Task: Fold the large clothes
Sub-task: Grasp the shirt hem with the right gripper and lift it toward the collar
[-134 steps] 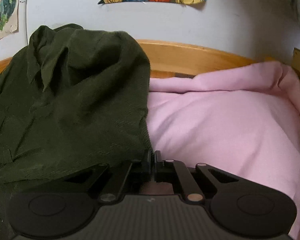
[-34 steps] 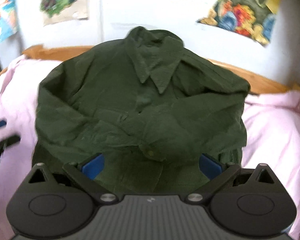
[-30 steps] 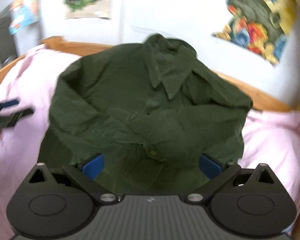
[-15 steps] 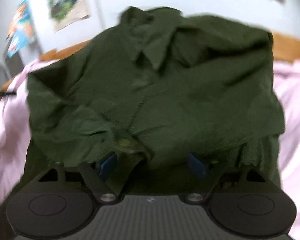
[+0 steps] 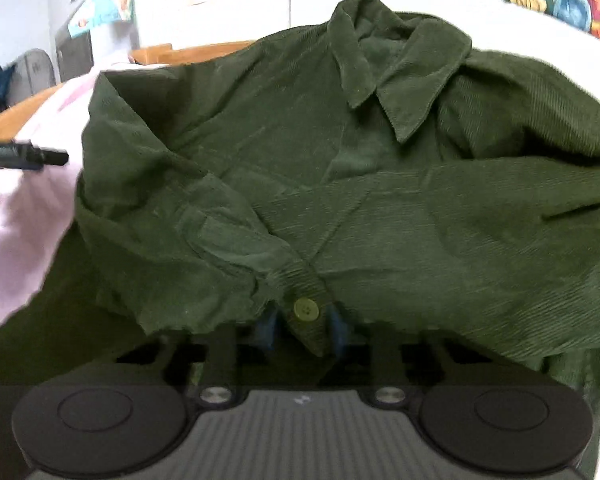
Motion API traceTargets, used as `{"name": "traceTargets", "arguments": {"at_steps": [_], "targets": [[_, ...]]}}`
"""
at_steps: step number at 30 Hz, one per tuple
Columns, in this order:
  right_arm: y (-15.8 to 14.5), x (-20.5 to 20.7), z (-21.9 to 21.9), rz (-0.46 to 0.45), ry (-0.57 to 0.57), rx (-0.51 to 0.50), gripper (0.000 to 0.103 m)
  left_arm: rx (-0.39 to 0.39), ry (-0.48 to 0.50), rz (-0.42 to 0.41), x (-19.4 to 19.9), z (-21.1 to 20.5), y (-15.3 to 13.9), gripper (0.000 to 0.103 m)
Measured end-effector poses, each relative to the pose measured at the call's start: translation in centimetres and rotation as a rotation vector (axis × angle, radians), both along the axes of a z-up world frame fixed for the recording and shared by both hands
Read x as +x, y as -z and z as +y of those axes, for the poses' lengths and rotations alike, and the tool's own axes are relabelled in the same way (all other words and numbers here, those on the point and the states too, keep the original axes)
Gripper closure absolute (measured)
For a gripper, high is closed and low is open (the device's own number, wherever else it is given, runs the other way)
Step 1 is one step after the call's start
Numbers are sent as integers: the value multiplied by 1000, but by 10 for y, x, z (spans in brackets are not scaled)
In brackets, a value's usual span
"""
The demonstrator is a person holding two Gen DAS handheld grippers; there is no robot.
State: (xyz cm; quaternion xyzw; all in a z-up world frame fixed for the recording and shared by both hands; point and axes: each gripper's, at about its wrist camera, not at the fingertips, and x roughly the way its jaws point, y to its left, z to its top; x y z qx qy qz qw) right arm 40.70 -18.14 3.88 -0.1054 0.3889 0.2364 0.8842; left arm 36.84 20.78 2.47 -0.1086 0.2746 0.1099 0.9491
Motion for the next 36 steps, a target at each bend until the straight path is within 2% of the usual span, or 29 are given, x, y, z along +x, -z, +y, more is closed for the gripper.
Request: {"name": "traceTargets", "arguments": {"at_steps": [5,7,9,11,14,17,21,24,27,29,30,31,32,34,36], "targets": [[-52,-17,-3,-122,50,-16,81,-27,74,-38,1,-5,2,2],[-73,-20,-11,-159,103,-13,81,-19,101,-34,4,-9,3,2],[-88,-19,-18,-202,145,-52,81,6,125,-25,6,-17,5,2],[-87,-11,-28,-209,203,-85,80,13,144,-21,8,-24,7,2],[-73,6,-46,-162,294,-75,79,24,202,-5,10,-36,12,2],[-57,10,-52,-140,313,-87,78,105,246,26,12,-53,21,2],[-42,13,-50,-145,298,-137,76,221,222,85,26,-68,35,12],[-41,16,-53,-158,317,-153,78,231,200,67,35,-67,37,17],[-42,23,-60,-162,337,-122,79,241,215,20,41,-74,37,17],[-45,25,-64,-163,341,-98,79,270,220,8,49,-83,39,26],[-45,26,-65,-161,341,-89,79,284,222,0,51,-87,39,50],[-46,26,-66,-158,342,-83,79,286,226,-4,54,-88,40,94],[-45,26,-67,-156,344,-77,79,268,225,4,58,-88,39,92],[-45,25,-69,-153,343,-67,79,196,197,-31,53,-81,34,94],[-46,24,-70,-157,338,-67,79,158,153,-60,46,-70,27,95]]}}
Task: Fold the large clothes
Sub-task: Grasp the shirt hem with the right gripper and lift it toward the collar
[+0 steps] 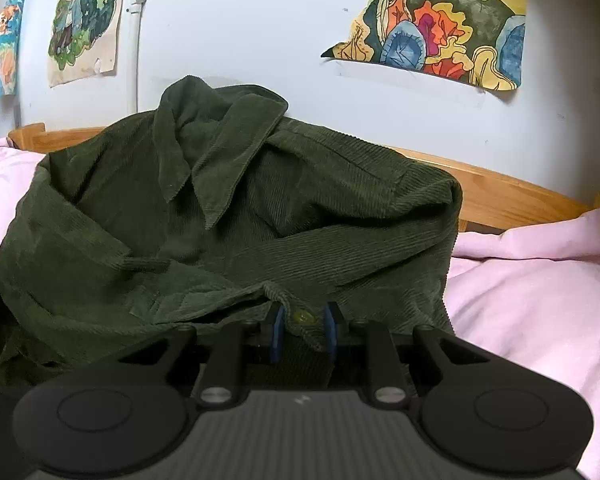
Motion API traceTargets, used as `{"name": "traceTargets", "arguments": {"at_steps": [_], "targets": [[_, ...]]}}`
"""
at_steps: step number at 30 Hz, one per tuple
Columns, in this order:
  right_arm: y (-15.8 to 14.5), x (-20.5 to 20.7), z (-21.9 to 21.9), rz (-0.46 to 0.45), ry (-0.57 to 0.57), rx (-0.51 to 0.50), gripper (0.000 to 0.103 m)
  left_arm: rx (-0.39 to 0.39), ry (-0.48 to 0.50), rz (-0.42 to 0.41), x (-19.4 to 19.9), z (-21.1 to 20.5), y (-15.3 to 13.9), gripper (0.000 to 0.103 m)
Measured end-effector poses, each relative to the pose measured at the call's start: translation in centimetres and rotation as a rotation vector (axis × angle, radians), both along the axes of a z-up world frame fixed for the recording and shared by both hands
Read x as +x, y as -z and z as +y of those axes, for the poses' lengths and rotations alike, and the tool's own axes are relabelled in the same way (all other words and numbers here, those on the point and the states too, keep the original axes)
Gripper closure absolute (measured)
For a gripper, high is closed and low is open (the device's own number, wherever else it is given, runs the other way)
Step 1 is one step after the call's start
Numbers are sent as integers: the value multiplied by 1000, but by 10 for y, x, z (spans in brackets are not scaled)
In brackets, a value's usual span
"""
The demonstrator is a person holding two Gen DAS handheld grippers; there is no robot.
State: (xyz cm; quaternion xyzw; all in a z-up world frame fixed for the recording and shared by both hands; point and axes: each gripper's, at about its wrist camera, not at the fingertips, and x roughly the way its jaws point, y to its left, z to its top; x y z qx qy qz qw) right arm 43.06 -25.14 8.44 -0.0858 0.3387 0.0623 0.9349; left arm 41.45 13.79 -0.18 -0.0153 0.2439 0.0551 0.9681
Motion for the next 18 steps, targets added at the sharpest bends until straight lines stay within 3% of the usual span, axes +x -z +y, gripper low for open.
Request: {"name": "traceTargets", "arguments": {"at_steps": [4,7,10,11,12,13,15,18], "targets": [[1,0,-2,6,-20,-5,79,-46,-47,7,-3,25,-7,96],[10,3,2,45,-35,-31,79,-123,-94,58,3,37,-4,97],[19,6,5,65,-27,-65,79,-109,-77,72,1,31,-6,93],[20,5,5,61,-24,-76,72,-94,-66,70,-4,27,-9,89],[19,3,5,50,-21,-88,60,-82,-62,58,-9,25,-11,74],[17,2,4,35,-22,-95,55,-71,-54,41,-17,22,-14,52],[11,-5,2,-5,-40,-98,33,-55,-40,-8,-32,16,-21,29],[8,-15,3,-48,-74,-115,17,-9,-6,-69,-35,7,-35,26]]}}
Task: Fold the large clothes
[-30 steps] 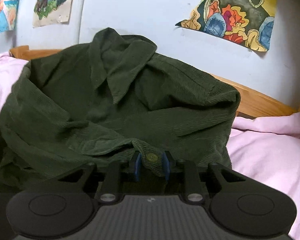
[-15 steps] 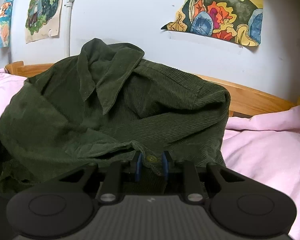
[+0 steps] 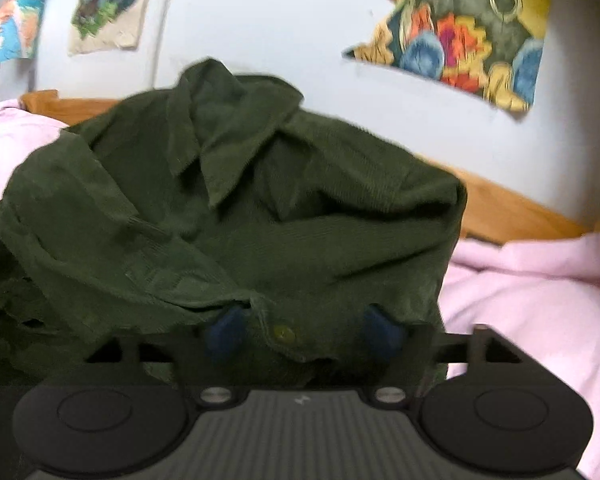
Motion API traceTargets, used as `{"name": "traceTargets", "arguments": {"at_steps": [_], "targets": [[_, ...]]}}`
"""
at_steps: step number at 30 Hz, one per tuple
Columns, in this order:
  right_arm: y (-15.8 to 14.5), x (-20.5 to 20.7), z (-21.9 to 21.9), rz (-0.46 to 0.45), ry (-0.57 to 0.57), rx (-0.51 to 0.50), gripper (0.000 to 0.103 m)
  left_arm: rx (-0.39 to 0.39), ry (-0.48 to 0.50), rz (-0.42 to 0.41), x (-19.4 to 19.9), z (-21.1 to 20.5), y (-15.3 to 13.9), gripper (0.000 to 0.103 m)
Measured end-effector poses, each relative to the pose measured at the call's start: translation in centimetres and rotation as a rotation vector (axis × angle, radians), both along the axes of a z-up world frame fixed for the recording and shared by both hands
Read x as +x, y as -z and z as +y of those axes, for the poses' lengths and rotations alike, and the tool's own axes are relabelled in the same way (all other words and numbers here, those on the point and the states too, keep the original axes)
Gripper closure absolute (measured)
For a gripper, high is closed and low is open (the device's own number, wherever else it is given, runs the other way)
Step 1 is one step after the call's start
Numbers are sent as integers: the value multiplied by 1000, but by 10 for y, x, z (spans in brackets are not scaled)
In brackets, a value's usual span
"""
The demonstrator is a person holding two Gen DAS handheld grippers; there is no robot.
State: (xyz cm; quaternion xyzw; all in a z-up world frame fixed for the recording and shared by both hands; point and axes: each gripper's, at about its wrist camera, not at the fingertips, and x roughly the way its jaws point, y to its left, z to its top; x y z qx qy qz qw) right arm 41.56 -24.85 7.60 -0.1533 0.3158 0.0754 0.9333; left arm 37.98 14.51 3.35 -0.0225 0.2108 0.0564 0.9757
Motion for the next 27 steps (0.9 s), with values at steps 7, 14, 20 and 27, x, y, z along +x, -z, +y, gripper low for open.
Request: {"name": "traceTargets", "arguments": {"at_steps": [7,14,20,27], "targets": [[14,-9,18,-36,-62,-62,0,88,-102,-38,79,-22,-7,19],[33,-3,20,26,-43,-63,0,248,-213,135,138,-40,25,21],[27,-7,7,3,-9,26,0,77,-207,6,113,-29,12,17],[4,-11,4,-127,-11,101,0,238,-141,25,139,-60,11,9]]}}
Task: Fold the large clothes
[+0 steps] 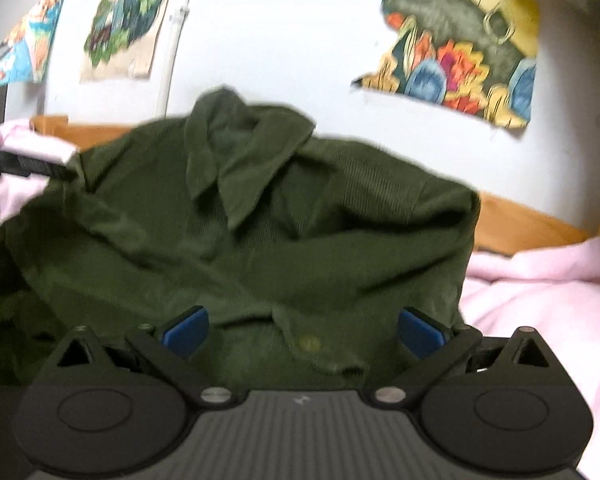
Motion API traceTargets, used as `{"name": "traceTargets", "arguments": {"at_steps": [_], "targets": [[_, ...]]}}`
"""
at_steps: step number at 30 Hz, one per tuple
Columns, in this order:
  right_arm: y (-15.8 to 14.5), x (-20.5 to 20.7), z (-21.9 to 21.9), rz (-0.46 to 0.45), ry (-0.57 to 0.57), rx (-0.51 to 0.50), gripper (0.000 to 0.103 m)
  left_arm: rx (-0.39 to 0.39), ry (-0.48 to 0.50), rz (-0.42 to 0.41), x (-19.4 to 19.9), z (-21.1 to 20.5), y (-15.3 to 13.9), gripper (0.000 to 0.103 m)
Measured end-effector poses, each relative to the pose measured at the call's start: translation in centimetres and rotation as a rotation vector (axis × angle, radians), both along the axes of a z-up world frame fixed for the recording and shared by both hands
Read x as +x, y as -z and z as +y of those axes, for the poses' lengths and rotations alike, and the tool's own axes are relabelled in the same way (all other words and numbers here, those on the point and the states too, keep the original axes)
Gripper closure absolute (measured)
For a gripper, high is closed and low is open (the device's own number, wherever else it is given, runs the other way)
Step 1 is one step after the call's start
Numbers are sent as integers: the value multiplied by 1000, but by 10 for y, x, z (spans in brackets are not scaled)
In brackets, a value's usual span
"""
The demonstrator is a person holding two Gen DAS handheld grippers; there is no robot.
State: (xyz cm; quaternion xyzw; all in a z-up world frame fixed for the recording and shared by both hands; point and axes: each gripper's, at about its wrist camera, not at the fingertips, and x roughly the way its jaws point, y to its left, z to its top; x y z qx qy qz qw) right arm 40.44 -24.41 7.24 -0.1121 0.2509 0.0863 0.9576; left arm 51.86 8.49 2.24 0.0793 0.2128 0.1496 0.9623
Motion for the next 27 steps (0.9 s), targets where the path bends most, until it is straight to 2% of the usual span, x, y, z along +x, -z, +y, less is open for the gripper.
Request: {"name": "traceTargets", "arguments": {"at_steps": [1,2,3,4,8,10,14,17,21,27], "targets": [[-3,-1,0,-19,2,17,0,67,-20,63,13,-6,5,9],[-6,-1,0,-28,8,21,0,94,-26,101,21,-9,9,10],[-8,-1,1,-34,12,26,0,88,-27,107,26,-8,8,10],[-10,-1,1,-37,12,33,0,54,-32,88,25,-5,4,10],[-18,4,5,-55,5,33,0,-184,-10,-35,2,12,-18,6],[-24,15,11,-70,-11,20,0,-233,-10,-69,-11,16,-25,2],[-31,60,33,-60,-45,2,0,-239,11,-48,-32,19,-33,2],[-34,101,46,-33,-23,40,0,-242,40,-38,-48,22,-34,1],[-46,151,62,-78,5,63,1,-263,52,-12,-63,28,-34,1],[-51,214,71,-2,84,118,7,-291,61,-8,-70,39,-34,1]]}}
